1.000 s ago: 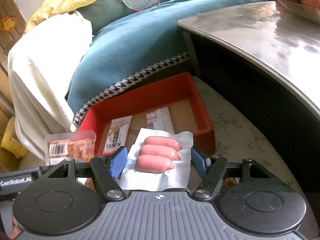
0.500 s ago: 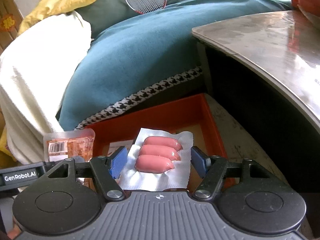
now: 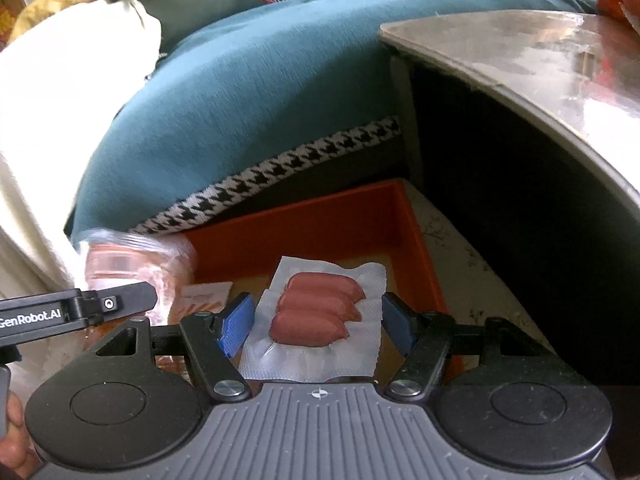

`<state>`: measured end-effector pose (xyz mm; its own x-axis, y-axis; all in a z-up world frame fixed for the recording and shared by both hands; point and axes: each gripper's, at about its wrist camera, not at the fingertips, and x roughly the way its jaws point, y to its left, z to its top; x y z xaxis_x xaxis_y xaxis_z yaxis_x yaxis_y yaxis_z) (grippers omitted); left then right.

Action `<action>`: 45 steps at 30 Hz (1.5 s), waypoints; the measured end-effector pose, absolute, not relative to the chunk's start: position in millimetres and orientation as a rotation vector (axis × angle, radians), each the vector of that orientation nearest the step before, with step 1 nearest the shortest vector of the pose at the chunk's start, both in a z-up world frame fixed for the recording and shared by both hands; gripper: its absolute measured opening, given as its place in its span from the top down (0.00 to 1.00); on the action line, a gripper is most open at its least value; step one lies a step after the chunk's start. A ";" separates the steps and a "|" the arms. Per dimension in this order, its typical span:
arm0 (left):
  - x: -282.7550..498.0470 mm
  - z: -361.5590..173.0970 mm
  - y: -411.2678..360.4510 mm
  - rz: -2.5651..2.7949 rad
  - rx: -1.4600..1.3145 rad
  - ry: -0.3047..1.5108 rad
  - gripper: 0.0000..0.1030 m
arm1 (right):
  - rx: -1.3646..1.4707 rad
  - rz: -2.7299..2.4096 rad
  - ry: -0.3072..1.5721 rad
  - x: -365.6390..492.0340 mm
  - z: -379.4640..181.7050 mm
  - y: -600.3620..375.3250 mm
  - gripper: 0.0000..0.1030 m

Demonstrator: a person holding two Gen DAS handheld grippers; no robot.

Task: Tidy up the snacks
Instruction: 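Carry both held packs into the red box and open both tools, then move left tool to green stick snack while right tool approaches white duck-neck pouch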

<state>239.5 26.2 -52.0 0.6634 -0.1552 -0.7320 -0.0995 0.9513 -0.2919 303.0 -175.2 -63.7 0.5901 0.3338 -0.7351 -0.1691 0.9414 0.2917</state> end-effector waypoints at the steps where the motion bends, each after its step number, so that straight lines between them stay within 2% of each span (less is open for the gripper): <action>1: 240.5 -53.9 25.8 -0.031 -0.322 0.853 0.75 | 0.198 0.296 0.897 303.7 -65.2 -174.8 0.27; 10: 243.3 -62.0 22.3 -0.038 -0.319 0.887 0.75 | 0.155 0.286 0.945 306.0 -82.2 -172.2 0.26; 25: 229.0 -50.1 18.7 -0.038 -0.306 0.880 0.67 | 0.155 0.302 0.909 296.1 -73.8 -178.8 0.25; 45: 173.1 -44.5 19.5 0.008 -0.301 0.890 0.61 | 0.133 0.330 0.892 258.5 -56.2 -178.3 0.16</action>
<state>173.1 19.5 -44.5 0.6319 -0.1173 -0.7661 -0.1316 0.9579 -0.2552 258.5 -178.3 -56.2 0.5814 0.3364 -0.7408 -0.2267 0.9414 0.2496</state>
